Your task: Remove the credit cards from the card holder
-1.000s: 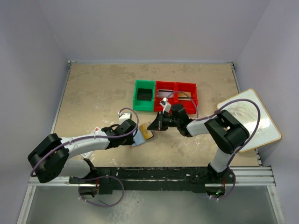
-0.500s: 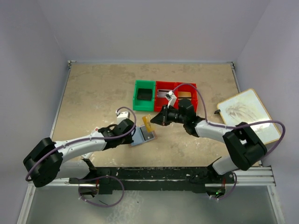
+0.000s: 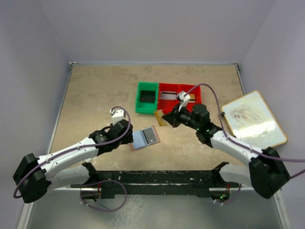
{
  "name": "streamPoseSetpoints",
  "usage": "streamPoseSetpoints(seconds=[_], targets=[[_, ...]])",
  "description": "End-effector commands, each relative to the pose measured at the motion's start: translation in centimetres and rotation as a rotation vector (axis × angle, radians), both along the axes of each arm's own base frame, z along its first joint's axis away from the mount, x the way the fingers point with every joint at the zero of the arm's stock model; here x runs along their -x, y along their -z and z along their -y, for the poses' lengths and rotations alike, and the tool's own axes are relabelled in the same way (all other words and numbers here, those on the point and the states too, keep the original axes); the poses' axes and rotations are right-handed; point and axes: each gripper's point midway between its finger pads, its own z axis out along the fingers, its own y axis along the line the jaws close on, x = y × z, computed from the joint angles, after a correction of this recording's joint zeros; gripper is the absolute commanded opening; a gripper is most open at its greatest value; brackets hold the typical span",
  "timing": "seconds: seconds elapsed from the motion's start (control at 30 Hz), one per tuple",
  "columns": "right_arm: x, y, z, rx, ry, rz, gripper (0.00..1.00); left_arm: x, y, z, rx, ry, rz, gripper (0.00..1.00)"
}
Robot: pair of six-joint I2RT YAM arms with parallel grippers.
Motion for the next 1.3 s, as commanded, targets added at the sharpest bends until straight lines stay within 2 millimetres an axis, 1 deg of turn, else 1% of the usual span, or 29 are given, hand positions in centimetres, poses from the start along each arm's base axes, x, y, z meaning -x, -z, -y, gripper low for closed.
streamPoseSetpoints(seconds=[0.0, 0.07, 0.1, 0.2, 0.27, 0.4, 0.47, 0.5, 0.57, 0.67, 0.73, 0.83, 0.9, 1.07, 1.17, 1.27], targets=[[-1.9, -4.2, 3.3, 0.119, 0.118, 0.320, 0.00, -1.5, -4.2, -0.7, -0.019, -0.031, 0.103, 0.49], [-2.3, -5.1, 4.6, 0.184, 0.151, 0.405, 0.00, -1.8, -5.5, -0.9, -0.018, -0.034, 0.131, 0.56], [-2.5, -5.7, 5.1, 0.209, 0.162, 0.444, 0.00, -1.9, -6.0, -1.0, -0.021, -0.033, 0.140, 0.58], [-2.9, -6.2, 6.0, 0.302, 0.165, 0.515, 0.00, -2.0, -7.2, -1.4, -0.037, -0.034, 0.161, 0.62], [-2.8, -6.1, 5.8, 0.369, 0.099, 0.570, 0.00, -2.2, -7.9, -1.6, -0.054, -0.036, 0.172, 0.63], [-4.3, -5.7, 7.7, 0.487, 0.176, 0.582, 0.00, -2.4, -9.1, -2.6, -0.111, -0.040, 0.188, 0.64], [-4.9, -5.7, 8.7, 0.546, 0.212, 0.602, 0.00, -2.5, -9.3, -2.9, -0.142, -0.033, 0.194, 0.69], [-5.2, -5.8, 9.1, 0.573, 0.222, 0.614, 0.00, -2.5, -9.3, -3.1, -0.166, -0.031, 0.192, 0.70], [-5.9, -5.5, 10.1, 0.638, 0.245, 0.630, 0.00, -2.7, -9.6, -3.7, -0.217, -0.046, 0.183, 0.70], [-7.2, -5.1, 11.8, 0.767, 0.281, 0.644, 0.00, -2.9, -10.4, -3.9, -0.223, -0.039, 0.207, 0.70], [-8.1, -5.2, 12.6, 0.796, 0.303, 0.644, 0.00, -3.1, -10.6, -4.5, -0.233, -0.042, 0.212, 0.71], [-9.5, -5.1, 13.5, 0.821, 0.308, 0.644, 0.00, -3.8, -10.4, -6.1, -0.258, -0.081, 0.183, 0.71], [-10.5, -4.5, 14.5, 0.866, 0.314, 0.628, 0.00, -4.2, -10.6, -6.1, -0.264, -0.063, 0.181, 0.71], [-12.5, -4.0, 15.0, 0.895, 0.252, 0.680, 0.00, -5.0, -11.2, -7.4, -0.322, -0.094, 0.234, 0.71], [-13.5, -3.0, 15.0, 0.935, 0.170, 0.710, 0.00, -5.1, -11.0, -7.5, -0.313, -0.096, 0.257, 0.71], [-14.3, -1.8, 14.7, 0.968, 0.074, 0.750, 0.00, -5.1, -11.4, -7.6, -0.308, -0.098, 0.274, 0.71]])
